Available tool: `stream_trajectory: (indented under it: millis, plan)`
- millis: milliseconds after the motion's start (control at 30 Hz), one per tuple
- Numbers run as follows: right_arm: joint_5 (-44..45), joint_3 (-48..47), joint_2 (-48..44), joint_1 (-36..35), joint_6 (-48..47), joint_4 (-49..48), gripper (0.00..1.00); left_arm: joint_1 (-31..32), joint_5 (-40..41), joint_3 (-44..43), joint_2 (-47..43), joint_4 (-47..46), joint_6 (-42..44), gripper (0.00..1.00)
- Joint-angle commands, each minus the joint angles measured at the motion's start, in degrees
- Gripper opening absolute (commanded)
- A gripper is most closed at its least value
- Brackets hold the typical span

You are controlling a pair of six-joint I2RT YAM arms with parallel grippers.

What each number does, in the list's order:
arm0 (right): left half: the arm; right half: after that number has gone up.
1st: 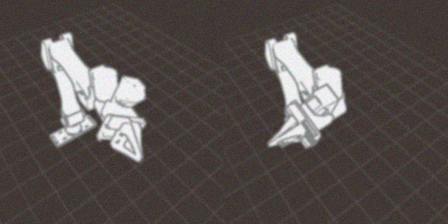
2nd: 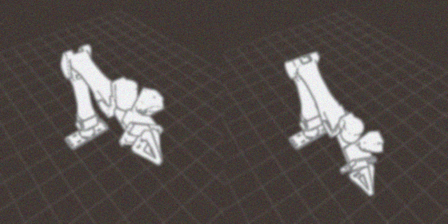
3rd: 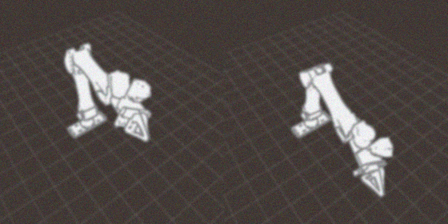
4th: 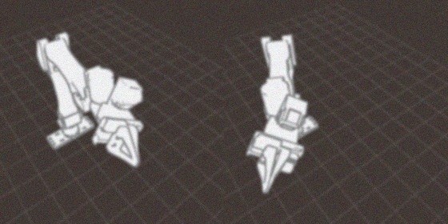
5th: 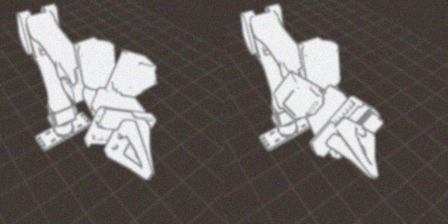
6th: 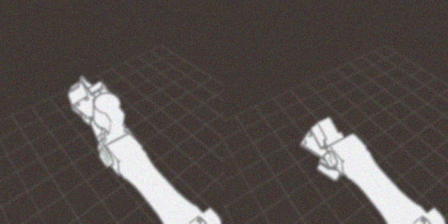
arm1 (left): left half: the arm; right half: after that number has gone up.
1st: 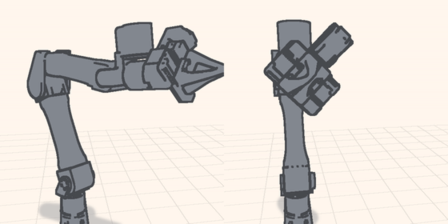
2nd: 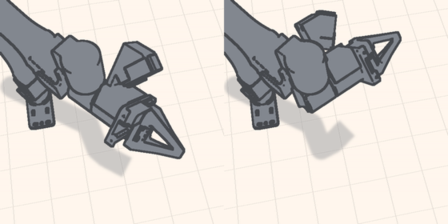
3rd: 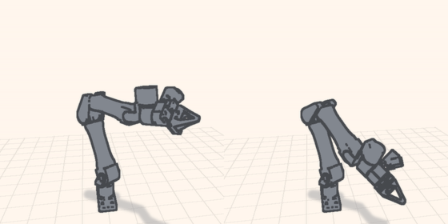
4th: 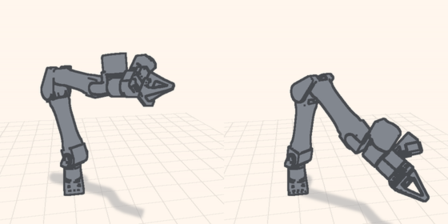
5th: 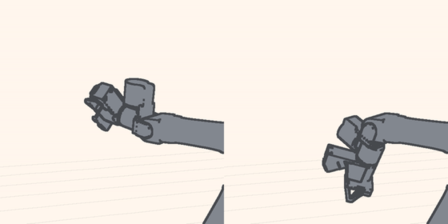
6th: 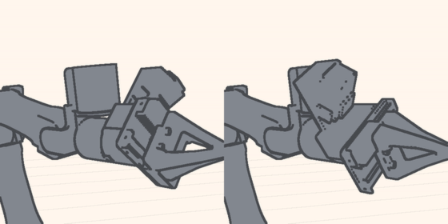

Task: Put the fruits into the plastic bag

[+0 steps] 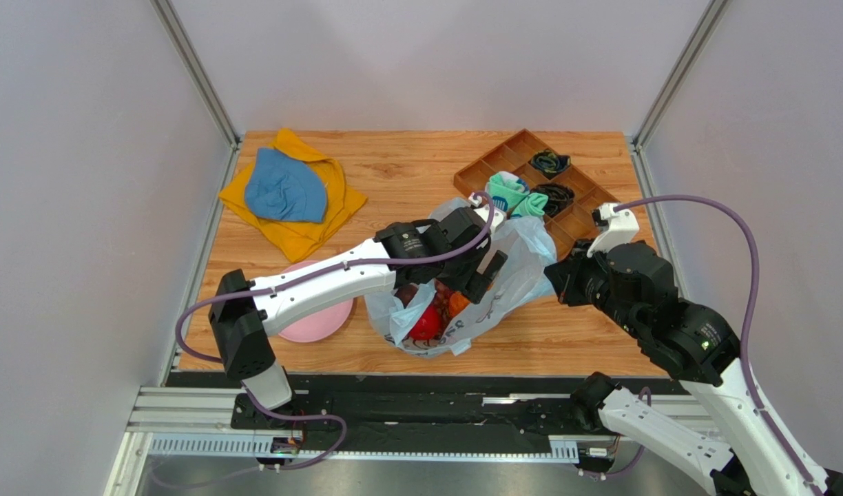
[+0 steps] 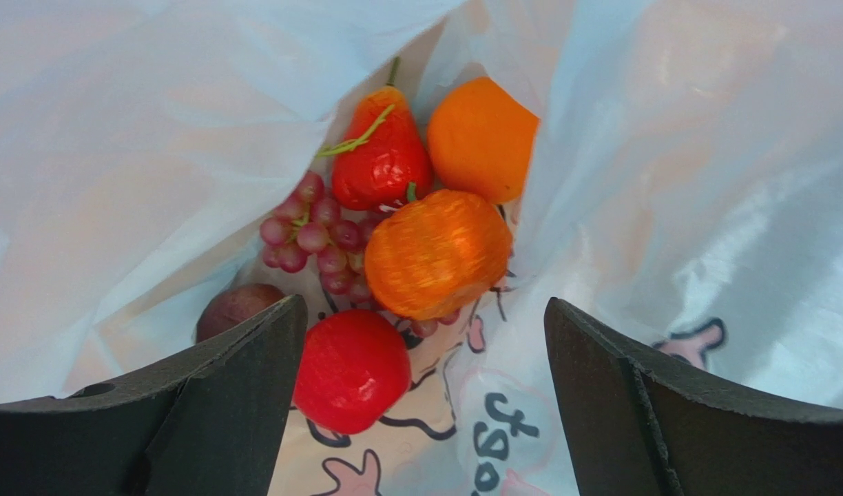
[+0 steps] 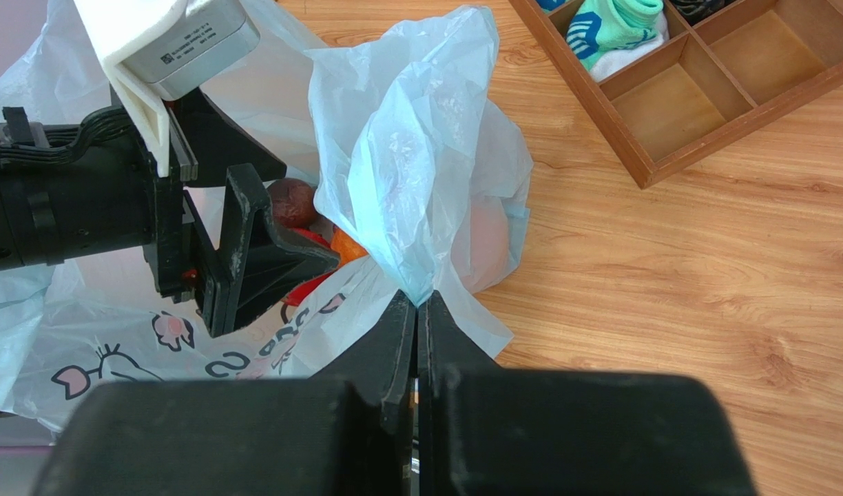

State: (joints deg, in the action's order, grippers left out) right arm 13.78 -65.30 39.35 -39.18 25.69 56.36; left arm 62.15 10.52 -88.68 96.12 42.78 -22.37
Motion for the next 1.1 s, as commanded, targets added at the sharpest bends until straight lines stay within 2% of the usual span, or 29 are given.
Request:
stream_trajectory:
  millis: [0, 200, 367, 467, 533, 567, 667, 900, 1067]
  plan:
    - [0.3, -0.4, -0.2, 0.1, 0.5, -1.4, 0.00, 0.2, -6.6, -4.1, -3.6, -1.5, 1.7, 0.93]
    - [0.5, -1.1, 0.0, 0.1, 0.4, -1.3, 0.00, 1.0, -16.4, -4.9, -12.5, -8.7, 5.3, 0.93]
    - [0.4, -1.2, 0.5, 0.0, 0.5, -1.4, 0.00, 1.0, -17.2, -2.4, -24.1, -13.2, 4.7, 0.93]
    - [0.1, -1.1, 0.5, 0.0, 0.5, -1.5, 0.00, 1.0, -13.3, -0.9, -28.9, -10.5, 4.2, 0.93]
    - [0.1, -1.2, 0.6, 0.1, 0.5, -1.5, 0.00, 1.2, -9.9, -0.4, -30.4, -4.8, 4.0, 0.91]
    - [0.1, -1.3, 0.6, 0.0, 0.5, -1.5, 0.00, 1.5, -4.3, -0.3, -31.3, -2.3, 3.7, 0.91]
    - [0.0, -1.2, 0.7, 0.0, 0.5, -1.5, 0.00, 1.7, -0.2, 1.5, -32.9, 5.1, 2.4, 0.88]
    - [-0.2, -0.7, 1.7, 0.0, 0.8, -1.4, 0.00, 3.7, -8.3, 11.2, -37.2, 1.9, 0.2, 0.85]
    - [-0.3, -1.1, 1.9, 0.0, 0.8, -1.2, 0.00, 4.6, -13.1, 12.6, -36.6, 2.0, -0.6, 0.83]
